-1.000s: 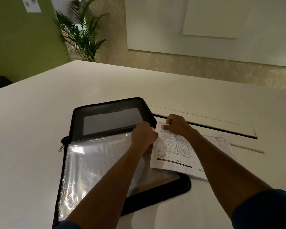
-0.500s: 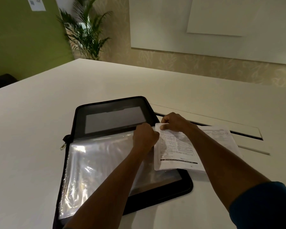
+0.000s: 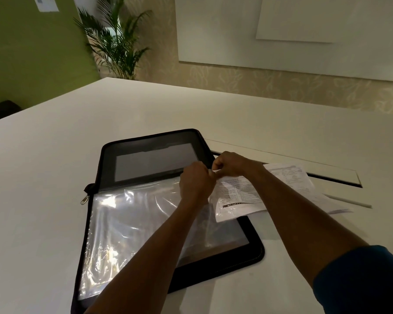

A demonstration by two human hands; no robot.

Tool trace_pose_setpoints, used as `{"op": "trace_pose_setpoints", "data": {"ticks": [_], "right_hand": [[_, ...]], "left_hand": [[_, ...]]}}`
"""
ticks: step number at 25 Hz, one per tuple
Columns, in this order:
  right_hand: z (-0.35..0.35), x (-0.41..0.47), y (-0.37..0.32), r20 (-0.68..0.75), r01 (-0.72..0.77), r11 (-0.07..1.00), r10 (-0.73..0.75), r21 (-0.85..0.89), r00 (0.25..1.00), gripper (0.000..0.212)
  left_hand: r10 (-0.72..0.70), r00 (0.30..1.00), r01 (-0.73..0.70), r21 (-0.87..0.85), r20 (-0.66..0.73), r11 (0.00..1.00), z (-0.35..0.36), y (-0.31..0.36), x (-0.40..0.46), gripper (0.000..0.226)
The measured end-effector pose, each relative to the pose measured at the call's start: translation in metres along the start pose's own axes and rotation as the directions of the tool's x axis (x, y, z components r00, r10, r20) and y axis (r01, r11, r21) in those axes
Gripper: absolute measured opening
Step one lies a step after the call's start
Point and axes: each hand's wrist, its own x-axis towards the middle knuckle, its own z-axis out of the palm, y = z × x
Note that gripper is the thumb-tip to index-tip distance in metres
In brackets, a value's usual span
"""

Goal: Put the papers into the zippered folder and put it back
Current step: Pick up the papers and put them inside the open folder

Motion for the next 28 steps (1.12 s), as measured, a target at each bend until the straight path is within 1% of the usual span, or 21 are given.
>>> {"op": "trace_pose_setpoints", "data": {"ticks": [2,6,9,11,12,14,16,18,20,22,25,28], "right_hand": [[0.002,0.001,-0.002,-0.047,-0.002,1.0,0.002,-0.003,0.999,0.011],[0.013,-0.002,-0.01,-0.248,-0.057,0.998,0.045,-0.041,0.968,0.01],[0.02,-0.009,-0.011,-0.351,-0.087,0.989,0.039,-0.12,0.935,0.02],[0.022,-0.016,-0.01,-0.393,-0.059,0.991,0.008,-0.118,0.919,0.026],[0.022,-0.019,-0.009,-0.393,-0.024,0.996,-0.01,-0.081,0.919,0.029],[0.024,-0.026,-0.007,-0.371,0.036,0.998,-0.014,0.053,0.928,0.031],[0.027,-0.033,-0.003,-0.367,0.039,0.992,0.008,0.12,0.93,0.027],[0.03,-0.04,0.002,-0.375,0.024,0.992,0.025,0.127,0.927,0.023],[0.035,-0.049,0.005,-0.387,0.009,0.994,0.033,0.106,0.922,0.022],[0.039,-0.058,0.007,-0.402,0.003,0.997,0.029,0.078,0.915,0.024],[0.047,-0.073,0.009,-0.412,-0.025,0.998,0.05,0.065,0.91,0.028],[0.053,-0.087,0.014,-0.433,-0.061,0.993,0.098,0.099,0.896,0.033]], "left_hand": [[0.019,0.999,-0.02,0.031,0.037,0.999,-0.001,0.0,0.0,0.026],[0.091,0.992,-0.105,0.167,0.088,0.98,-0.005,0.005,-0.001,0.026],[0.121,0.988,-0.141,0.266,0.092,0.954,-0.009,0.007,-0.004,0.023],[0.128,0.987,-0.152,0.311,0.095,0.938,-0.01,0.007,-0.009,0.024],[0.127,0.987,-0.152,0.318,0.097,0.936,-0.01,0.007,-0.012,0.024],[0.11,0.988,-0.139,0.318,0.109,0.938,-0.01,0.004,-0.018,0.025],[0.088,0.987,-0.125,0.3,0.133,0.946,-0.01,0.0,-0.024,0.027],[0.099,0.984,-0.14,0.29,0.149,0.947,-0.01,-0.005,-0.031,0.027],[0.168,0.974,-0.206,0.296,0.15,0.932,-0.01,-0.012,-0.039,0.029],[0.233,0.956,-0.279,0.308,0.179,0.91,-0.007,-0.02,-0.046,0.04],[0.268,0.922,-0.351,0.307,0.281,0.885,-0.001,-0.03,-0.055,0.061],[0.281,0.889,-0.4,0.315,0.362,0.861,0.007,-0.041,-0.062,0.068]]}}
